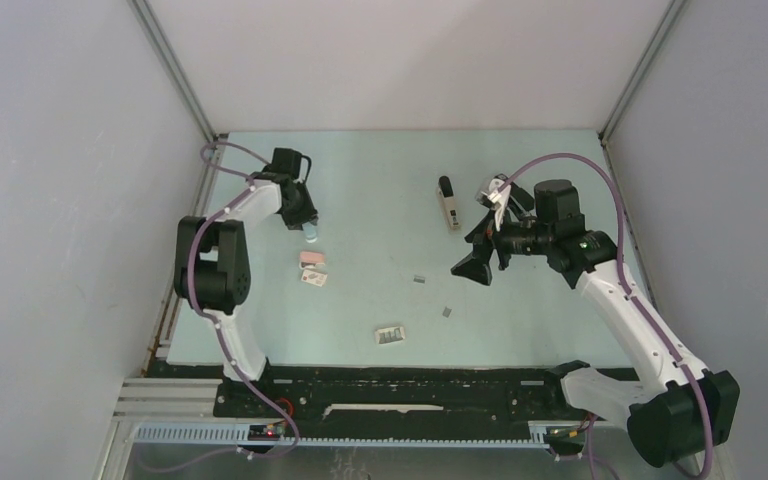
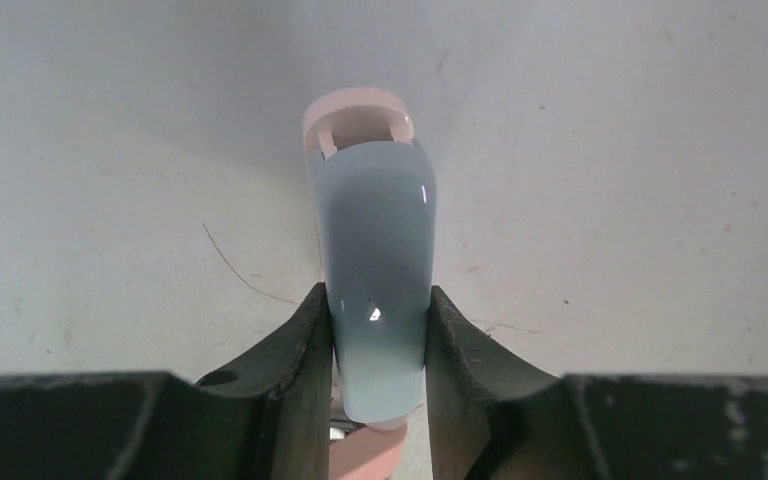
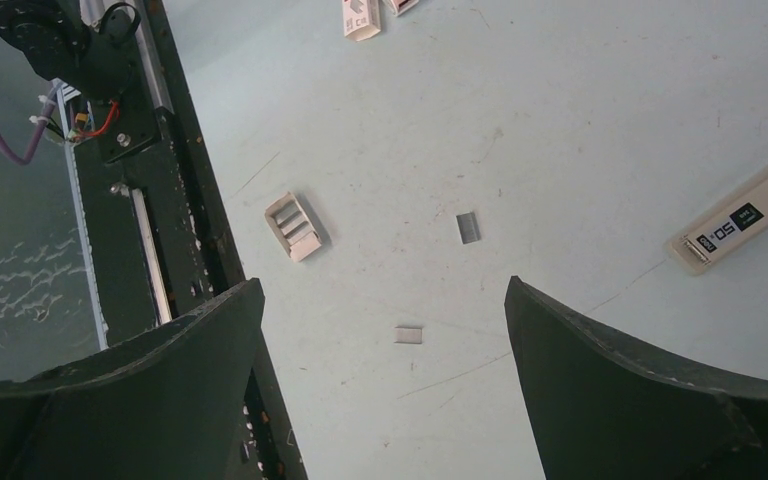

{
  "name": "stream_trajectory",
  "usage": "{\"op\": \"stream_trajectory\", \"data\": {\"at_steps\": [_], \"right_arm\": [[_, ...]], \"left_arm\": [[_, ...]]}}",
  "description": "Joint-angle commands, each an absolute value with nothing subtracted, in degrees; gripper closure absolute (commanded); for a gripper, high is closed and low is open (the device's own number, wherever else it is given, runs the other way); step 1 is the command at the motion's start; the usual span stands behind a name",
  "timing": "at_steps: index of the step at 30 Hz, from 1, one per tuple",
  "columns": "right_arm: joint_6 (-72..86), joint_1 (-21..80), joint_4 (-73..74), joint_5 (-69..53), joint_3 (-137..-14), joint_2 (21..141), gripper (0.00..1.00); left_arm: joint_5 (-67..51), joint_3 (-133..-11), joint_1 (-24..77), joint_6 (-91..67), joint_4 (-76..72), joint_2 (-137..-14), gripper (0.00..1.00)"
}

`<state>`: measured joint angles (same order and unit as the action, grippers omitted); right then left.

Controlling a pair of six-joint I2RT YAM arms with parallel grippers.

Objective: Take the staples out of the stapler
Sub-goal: Place the stapler at the center of the board.

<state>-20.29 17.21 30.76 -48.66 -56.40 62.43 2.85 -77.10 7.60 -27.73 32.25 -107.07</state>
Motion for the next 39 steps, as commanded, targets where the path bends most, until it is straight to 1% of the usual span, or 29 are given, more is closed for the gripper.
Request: {"op": "stream_trajectory", "data": {"at_steps": [1,2,3,5,6,7,8,13,16,20,25,27,30,34,39], "right_arm": [[-20.91,17.71,29.58,-48.09,-56.61,61.83,0.00],[-20.95,17.67,29.68,-48.12,-56.60,61.87,0.00],[-20.98,17.61,29.65,-48.16,-56.60,61.87,0.00],[-21.02,17.42,29.62,-48.29,-56.52,61.78,0.00],[-20.98,17.34,29.62,-48.31,-56.50,61.79,0.00],[-20.96,17.24,29.62,-48.41,-56.51,61.84,0.00],[-20.98,17.17,29.62,-48.50,-56.51,61.88,0.00],[-20.92,16.58,29.71,-49.04,-56.47,61.88,0.00],[-21.44,16.45,29.82,-49.04,-56.43,61.73,0.00],[-23.03,16.45,30.38,-48.64,-56.38,61.49,0.00],[-25.48,16.27,30.41,-48.42,-55.65,60.51,0.00],[-26.17,16.03,30.49,-48.50,-55.55,60.33,0.00],[-27.80,15.74,30.74,-48.54,-55.38,60.04,0.00],[-28.79,15.25,30.41,-47.60,-55.29,59.94,0.00],[-28.48,14.69,27.87,-45.08,-55.28,59.78,0.00]], "left_arm": [[3.42,-84.19,6.04,-25.28,36.26,-109.64,0.97],[3.36,-84.77,5.83,-25.20,36.51,-110.15,0.93],[3.46,-85.34,5.62,-25.16,36.75,-110.62,0.86],[3.60,-86.52,5.18,-24.90,37.68,-111.54,0.63],[3.64,-87.23,4.93,-24.76,38.27,-112.06,0.55],[3.68,-88.03,4.51,-24.72,38.85,-112.46,0.50],[3.66,-88.56,4.21,-24.70,39.34,-112.76,0.48],[3.79,-89.67,2.59,-24.34,41.02,-111.52,0.38],[5.54,-90.15,2.44,-22.54,42.42,-107.86,0.35],[4.58,-86.63,2.44,-20.44,39.29,-97.97,0.28],[-1.98,-77.30,2.46,-20.03,30.47,-81.73,0.19],[-4.10,-74.69,2.46,-19.95,27.90,-77.47,0.17],[-7.97,-69.56,2.46,-19.69,24.50,-70.21,0.16],[-16.38,-62.81,2.46,-18.90,19.25,-63.80,0.16],[-17.62,-57.74,2.45,-16.01,18.32,-58.89,0.15]]}}
